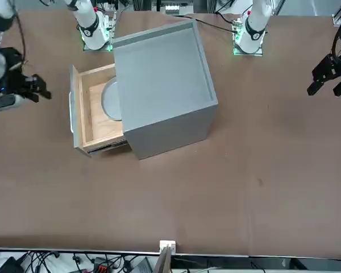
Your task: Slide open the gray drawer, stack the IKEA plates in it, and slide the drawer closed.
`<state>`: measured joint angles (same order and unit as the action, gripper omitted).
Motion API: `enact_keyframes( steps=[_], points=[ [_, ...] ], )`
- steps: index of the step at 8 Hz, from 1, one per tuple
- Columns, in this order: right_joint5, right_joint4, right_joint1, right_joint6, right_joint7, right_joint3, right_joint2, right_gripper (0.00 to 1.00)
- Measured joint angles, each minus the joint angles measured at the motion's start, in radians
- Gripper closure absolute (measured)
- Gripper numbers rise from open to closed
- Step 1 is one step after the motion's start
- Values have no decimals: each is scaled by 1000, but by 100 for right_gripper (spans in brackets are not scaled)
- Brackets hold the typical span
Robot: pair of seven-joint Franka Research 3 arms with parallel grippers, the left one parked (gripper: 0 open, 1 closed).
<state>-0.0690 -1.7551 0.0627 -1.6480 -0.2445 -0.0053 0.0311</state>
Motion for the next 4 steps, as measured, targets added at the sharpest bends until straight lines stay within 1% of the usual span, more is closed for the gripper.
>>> enact_keyframes(
  steps=[1, 2, 3, 4],
  points=[
    [0, -17, 1, -33, -5, 3, 27, 82],
    [0, -42, 0, -64, -5, 10, 50, 93],
    [-2, -70, -1, -93, -5, 16, 68, 99],
    [-13, -93, -2, -111, -5, 19, 83, 100]
  ],
)
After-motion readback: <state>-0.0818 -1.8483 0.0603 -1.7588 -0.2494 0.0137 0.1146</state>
